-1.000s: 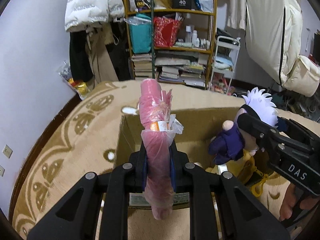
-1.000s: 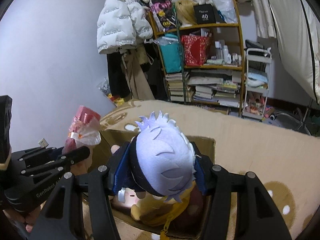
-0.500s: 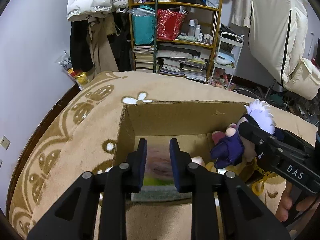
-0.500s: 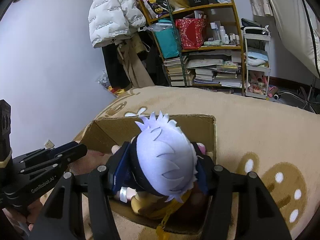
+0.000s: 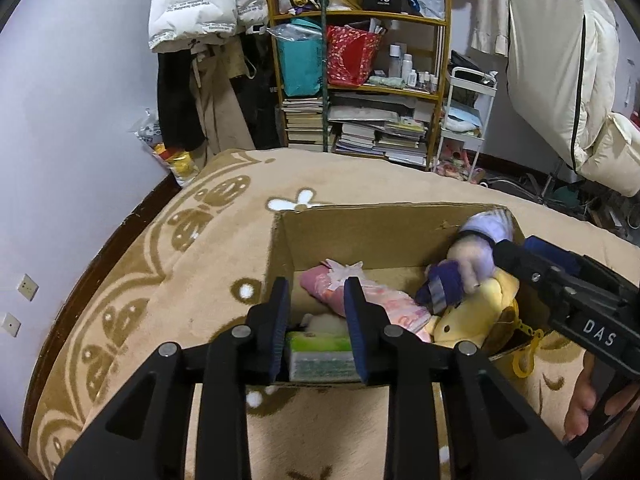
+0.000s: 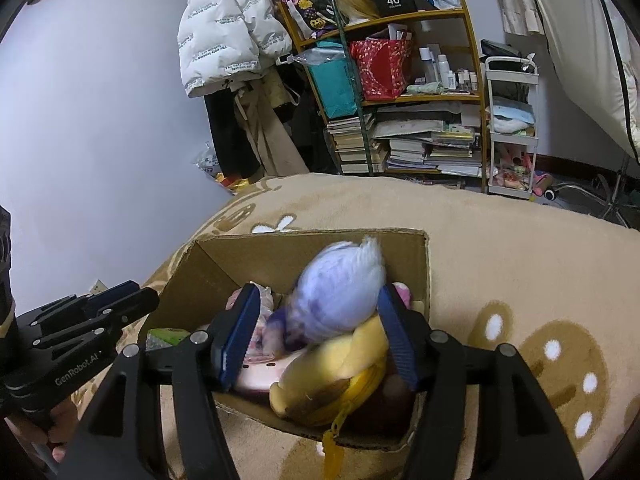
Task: Organize soft objects
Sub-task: 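Lift the pink bag and doll over the box and release both inside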
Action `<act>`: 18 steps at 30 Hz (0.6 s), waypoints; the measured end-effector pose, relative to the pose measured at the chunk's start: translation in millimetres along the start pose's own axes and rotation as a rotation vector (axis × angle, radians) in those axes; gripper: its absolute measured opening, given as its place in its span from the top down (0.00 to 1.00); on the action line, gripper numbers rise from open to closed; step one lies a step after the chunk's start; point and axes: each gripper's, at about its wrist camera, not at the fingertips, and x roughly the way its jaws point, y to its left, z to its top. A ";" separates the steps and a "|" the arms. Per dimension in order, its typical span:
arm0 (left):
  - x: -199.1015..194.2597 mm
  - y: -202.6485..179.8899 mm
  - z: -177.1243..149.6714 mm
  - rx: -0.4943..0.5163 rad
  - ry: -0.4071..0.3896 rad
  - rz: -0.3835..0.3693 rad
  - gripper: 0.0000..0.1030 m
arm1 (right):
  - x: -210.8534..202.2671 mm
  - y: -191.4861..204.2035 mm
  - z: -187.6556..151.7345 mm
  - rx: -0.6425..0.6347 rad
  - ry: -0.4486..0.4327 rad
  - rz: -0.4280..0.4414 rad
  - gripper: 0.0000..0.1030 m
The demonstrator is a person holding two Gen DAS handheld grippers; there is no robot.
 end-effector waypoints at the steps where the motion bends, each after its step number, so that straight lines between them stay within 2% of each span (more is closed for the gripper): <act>1: -1.9 1.9 -0.5 -0.002 -0.001 0.003 0.72 | -2.7 0.3 0.0 0.001 -0.005 -0.002 0.30; 6: -17.3 10.3 -2.3 -0.024 -0.019 0.025 0.54 | -19.0 4.8 -0.3 -0.003 -0.019 -0.013 0.26; 9: -29.6 12.1 -3.2 -0.020 -0.039 0.033 0.51 | -31.4 8.0 -1.6 -0.008 -0.027 -0.018 0.16; 13: -49.1 13.0 -5.3 -0.013 -0.061 0.037 0.43 | -48.0 15.2 -2.3 -0.023 -0.035 -0.033 0.13; 18: -80.0 15.6 -9.0 -0.018 -0.104 0.037 0.25 | -77.8 26.6 -3.5 -0.043 -0.078 -0.040 0.00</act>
